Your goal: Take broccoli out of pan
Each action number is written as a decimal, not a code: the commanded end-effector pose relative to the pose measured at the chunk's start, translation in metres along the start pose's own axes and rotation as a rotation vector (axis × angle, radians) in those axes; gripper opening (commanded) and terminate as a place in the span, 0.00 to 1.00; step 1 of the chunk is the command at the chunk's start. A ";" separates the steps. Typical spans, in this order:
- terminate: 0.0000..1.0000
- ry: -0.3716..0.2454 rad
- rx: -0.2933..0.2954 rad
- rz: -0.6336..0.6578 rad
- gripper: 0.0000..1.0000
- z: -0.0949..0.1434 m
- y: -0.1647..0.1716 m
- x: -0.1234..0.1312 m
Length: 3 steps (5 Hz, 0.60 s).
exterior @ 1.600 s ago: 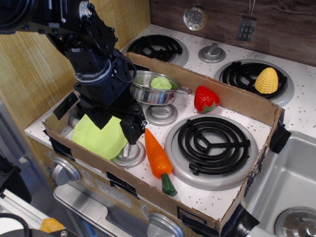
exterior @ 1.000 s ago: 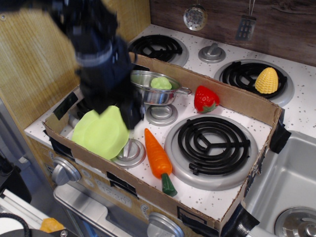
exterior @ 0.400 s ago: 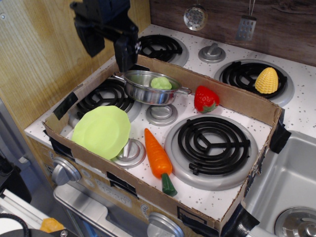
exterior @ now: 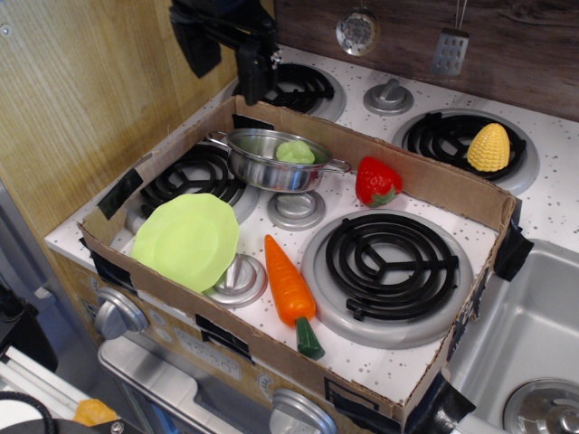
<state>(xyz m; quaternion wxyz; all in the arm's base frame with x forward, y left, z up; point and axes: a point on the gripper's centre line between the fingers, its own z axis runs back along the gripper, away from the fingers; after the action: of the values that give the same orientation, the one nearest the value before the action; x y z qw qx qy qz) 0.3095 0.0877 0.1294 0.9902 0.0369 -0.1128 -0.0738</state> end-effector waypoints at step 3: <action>0.00 -0.085 -0.042 -0.003 1.00 -0.045 -0.014 0.026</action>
<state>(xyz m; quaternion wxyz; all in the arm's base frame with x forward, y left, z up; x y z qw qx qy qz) 0.3388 0.0737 0.0771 0.9876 0.0048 -0.1377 -0.0747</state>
